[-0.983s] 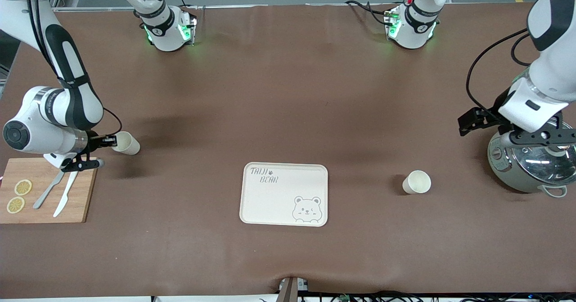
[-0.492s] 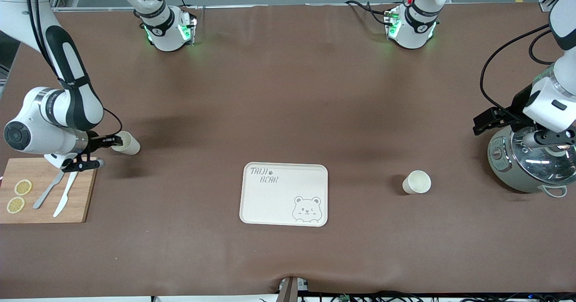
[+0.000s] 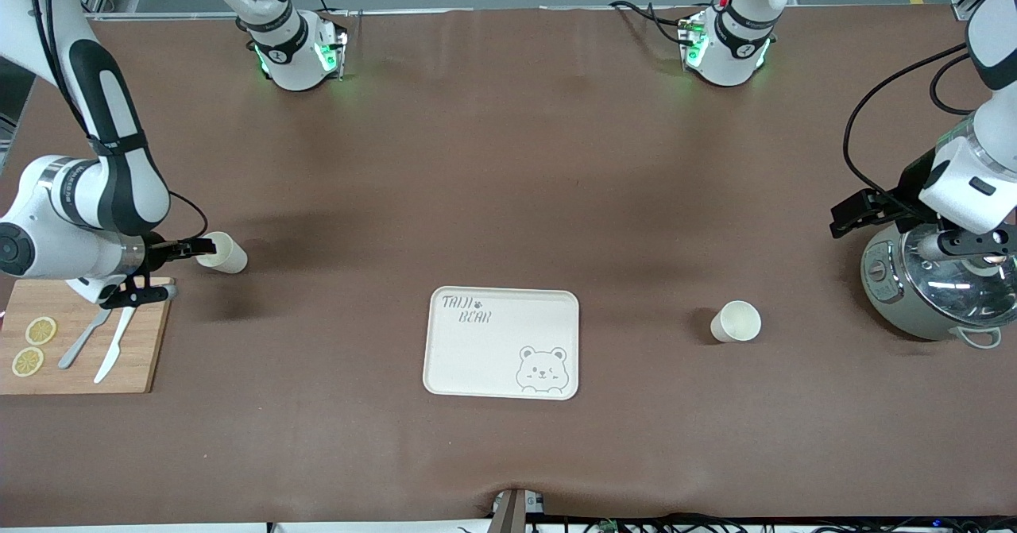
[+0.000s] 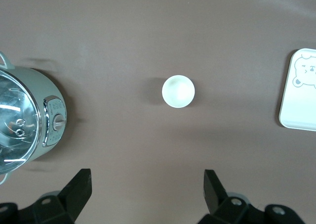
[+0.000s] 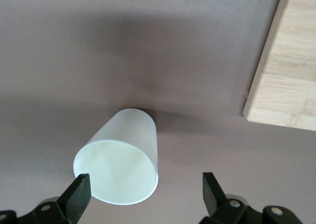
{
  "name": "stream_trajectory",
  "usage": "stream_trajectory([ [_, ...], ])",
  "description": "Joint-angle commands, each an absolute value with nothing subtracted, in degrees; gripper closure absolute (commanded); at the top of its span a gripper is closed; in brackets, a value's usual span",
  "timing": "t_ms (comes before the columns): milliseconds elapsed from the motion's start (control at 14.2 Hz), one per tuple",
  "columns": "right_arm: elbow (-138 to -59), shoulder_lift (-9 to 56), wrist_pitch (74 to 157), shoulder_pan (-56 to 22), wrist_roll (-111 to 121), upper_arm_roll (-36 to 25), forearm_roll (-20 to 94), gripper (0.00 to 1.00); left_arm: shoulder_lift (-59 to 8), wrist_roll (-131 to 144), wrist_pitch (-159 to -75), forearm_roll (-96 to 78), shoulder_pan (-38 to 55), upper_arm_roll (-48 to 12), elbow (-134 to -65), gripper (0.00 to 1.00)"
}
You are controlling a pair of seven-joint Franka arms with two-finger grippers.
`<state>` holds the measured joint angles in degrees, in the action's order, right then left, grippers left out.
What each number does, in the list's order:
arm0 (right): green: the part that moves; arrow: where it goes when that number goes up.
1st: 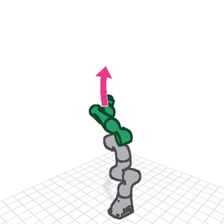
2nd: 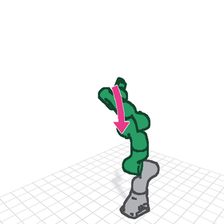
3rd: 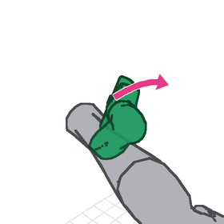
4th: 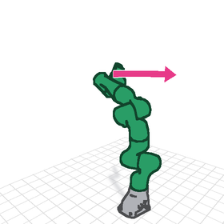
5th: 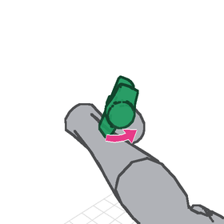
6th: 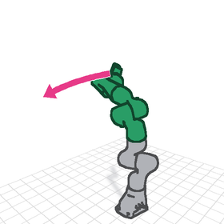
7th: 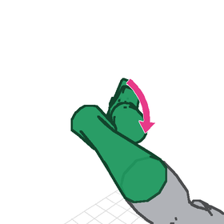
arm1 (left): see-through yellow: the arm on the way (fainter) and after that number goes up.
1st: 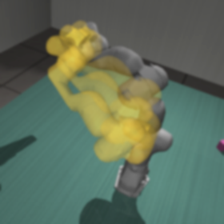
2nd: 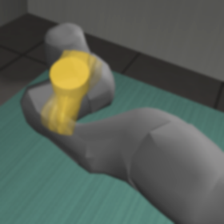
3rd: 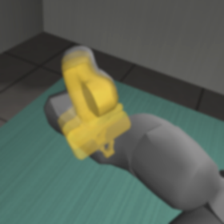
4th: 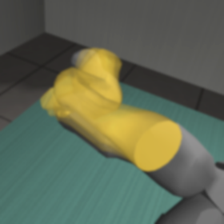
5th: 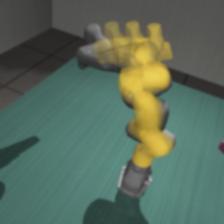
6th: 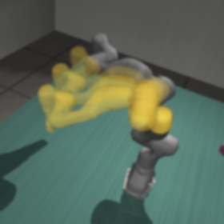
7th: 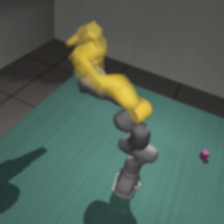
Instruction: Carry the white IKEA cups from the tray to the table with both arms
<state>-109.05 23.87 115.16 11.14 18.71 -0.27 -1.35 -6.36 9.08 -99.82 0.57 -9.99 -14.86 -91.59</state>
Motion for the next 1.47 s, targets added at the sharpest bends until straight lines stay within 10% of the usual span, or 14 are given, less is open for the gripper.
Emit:
stream_trajectory([
  [0,-106.0,23.6,113.6,11.3,18.3,0.4,-2.5,0.0,-6.1,8.5,-99.1,-0.5,-10.3,-15.1,-91.6,0.0],
  [702,-78.1,25.0,96.2,6.1,19.2,0.6,-4.6,0.0,-6.4,8.5,-99.4,-0.5,-10.3,-15.1,-91.9,0.0],
  [1405,-73.7,17.8,91.2,3.5,17.8,1.6,-0.4,0.0,-7.2,8.0,-99.8,-1.5,-10.2,-15.1,-90.0,0.0],
])
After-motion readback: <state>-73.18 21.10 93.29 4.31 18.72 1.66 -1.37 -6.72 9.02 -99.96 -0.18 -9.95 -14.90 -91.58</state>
